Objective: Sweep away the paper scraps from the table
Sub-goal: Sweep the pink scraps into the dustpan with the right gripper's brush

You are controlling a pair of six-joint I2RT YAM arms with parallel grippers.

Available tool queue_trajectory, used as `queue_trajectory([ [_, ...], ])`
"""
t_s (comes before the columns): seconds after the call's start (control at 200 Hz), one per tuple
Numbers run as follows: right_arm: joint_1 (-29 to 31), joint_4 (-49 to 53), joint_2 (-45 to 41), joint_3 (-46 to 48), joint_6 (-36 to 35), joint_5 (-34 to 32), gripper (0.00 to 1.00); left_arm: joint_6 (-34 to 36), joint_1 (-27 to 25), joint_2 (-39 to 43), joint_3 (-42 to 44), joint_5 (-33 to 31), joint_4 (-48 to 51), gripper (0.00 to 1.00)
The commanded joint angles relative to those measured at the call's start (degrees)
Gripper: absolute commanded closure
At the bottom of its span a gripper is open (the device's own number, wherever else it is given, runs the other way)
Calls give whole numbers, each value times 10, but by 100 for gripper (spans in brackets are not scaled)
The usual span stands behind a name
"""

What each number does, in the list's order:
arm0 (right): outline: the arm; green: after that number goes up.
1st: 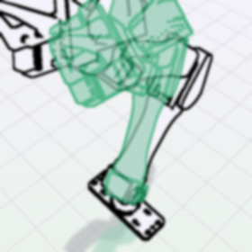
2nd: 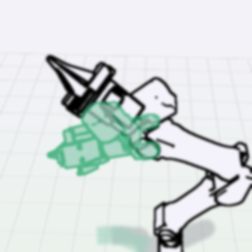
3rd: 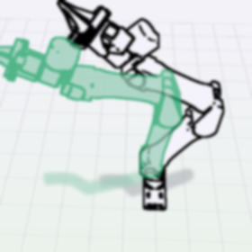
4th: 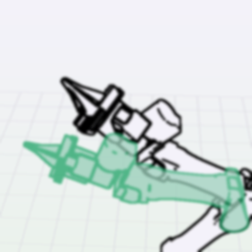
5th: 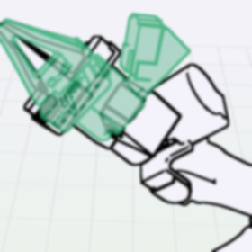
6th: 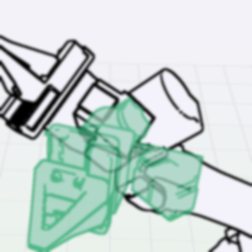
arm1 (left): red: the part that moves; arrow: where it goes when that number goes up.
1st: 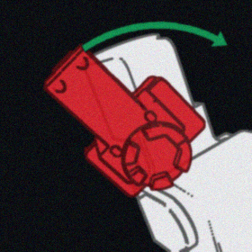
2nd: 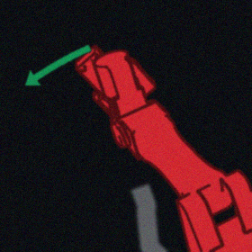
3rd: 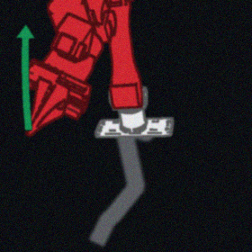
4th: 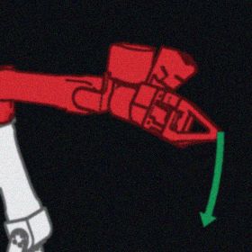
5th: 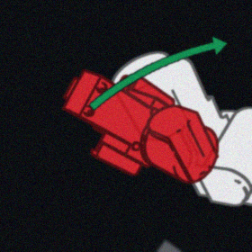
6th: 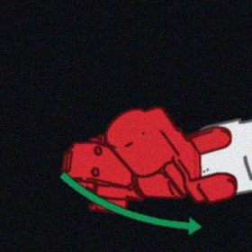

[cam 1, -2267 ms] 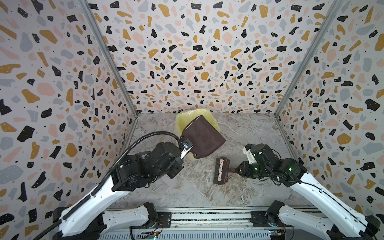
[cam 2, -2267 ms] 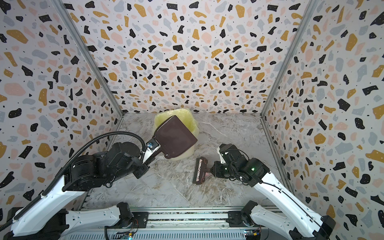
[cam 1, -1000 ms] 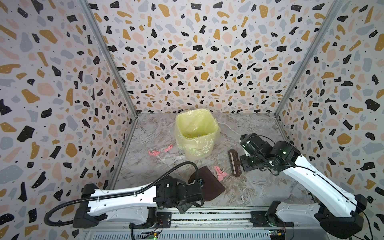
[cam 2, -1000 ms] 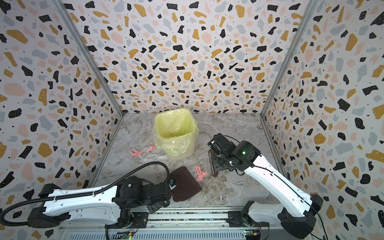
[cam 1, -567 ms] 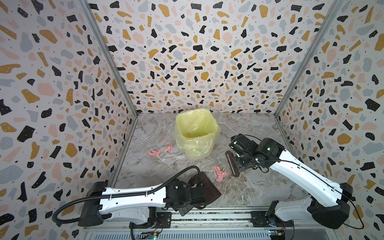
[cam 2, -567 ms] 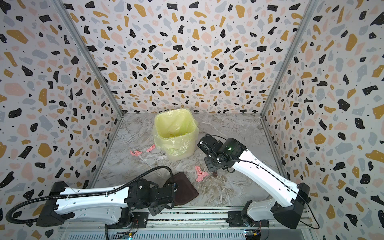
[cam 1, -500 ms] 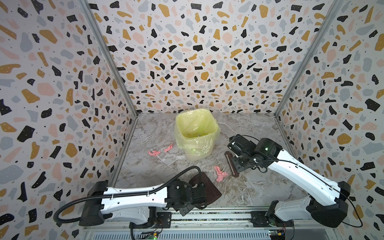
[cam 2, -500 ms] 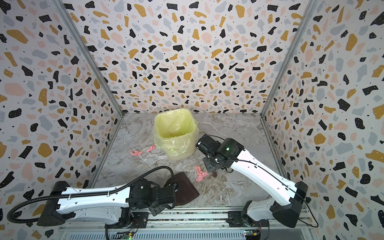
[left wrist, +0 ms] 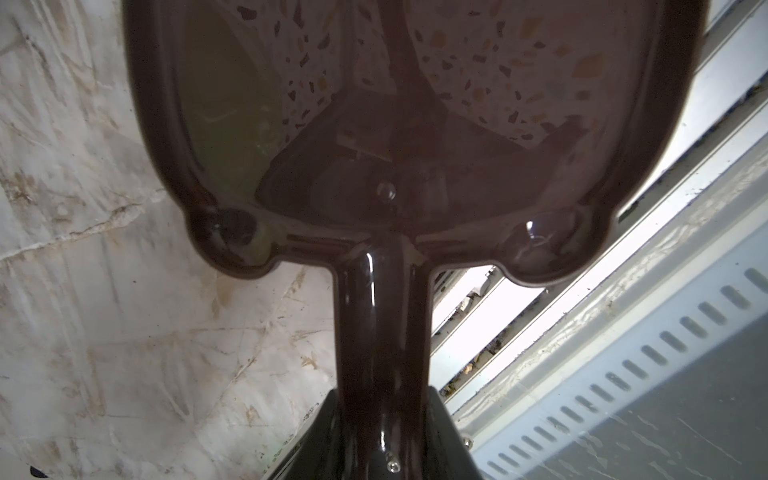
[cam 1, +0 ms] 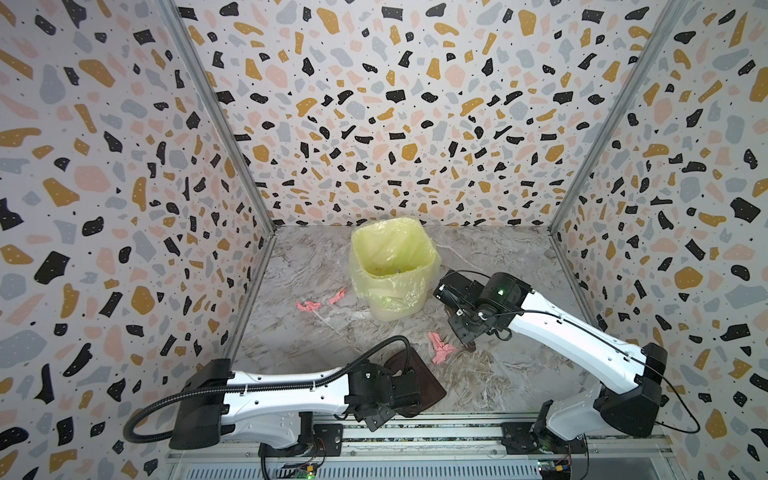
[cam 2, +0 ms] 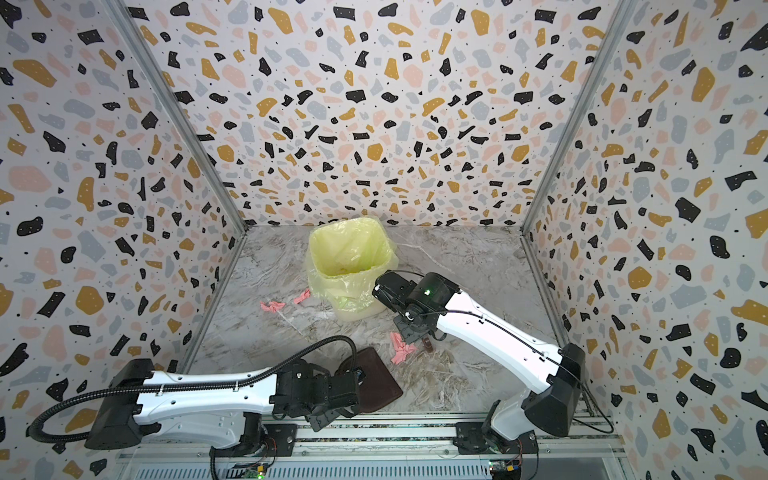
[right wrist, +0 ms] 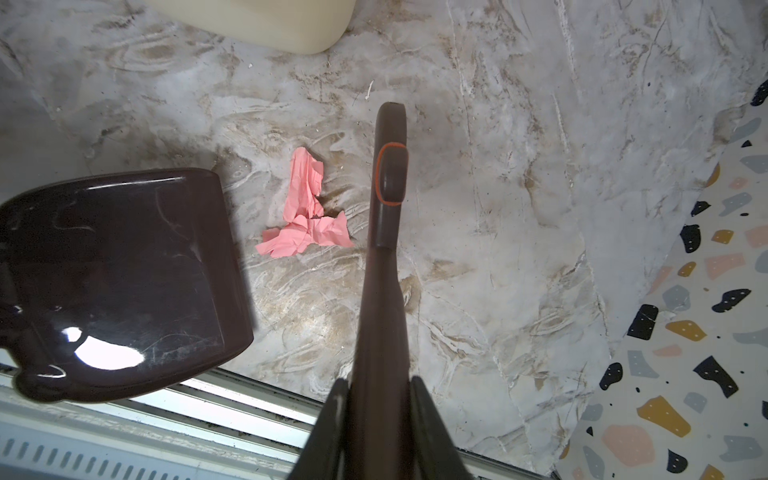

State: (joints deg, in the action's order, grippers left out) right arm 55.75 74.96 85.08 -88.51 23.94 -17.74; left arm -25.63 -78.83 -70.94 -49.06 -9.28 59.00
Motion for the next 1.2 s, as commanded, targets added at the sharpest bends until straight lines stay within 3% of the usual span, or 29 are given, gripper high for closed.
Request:
queue_trajectory([
  [0.0,5,7,3,-25,-15,-21,100,18,13,2,7,-3,-6,100],
  [0.541,12,6,63,-50,-44,-7,100,32,50,-13,21,6,-33,100],
  [1.196,83,1,96,-94,-18,56,100,34,55,-36,31,13,-55,100],
])
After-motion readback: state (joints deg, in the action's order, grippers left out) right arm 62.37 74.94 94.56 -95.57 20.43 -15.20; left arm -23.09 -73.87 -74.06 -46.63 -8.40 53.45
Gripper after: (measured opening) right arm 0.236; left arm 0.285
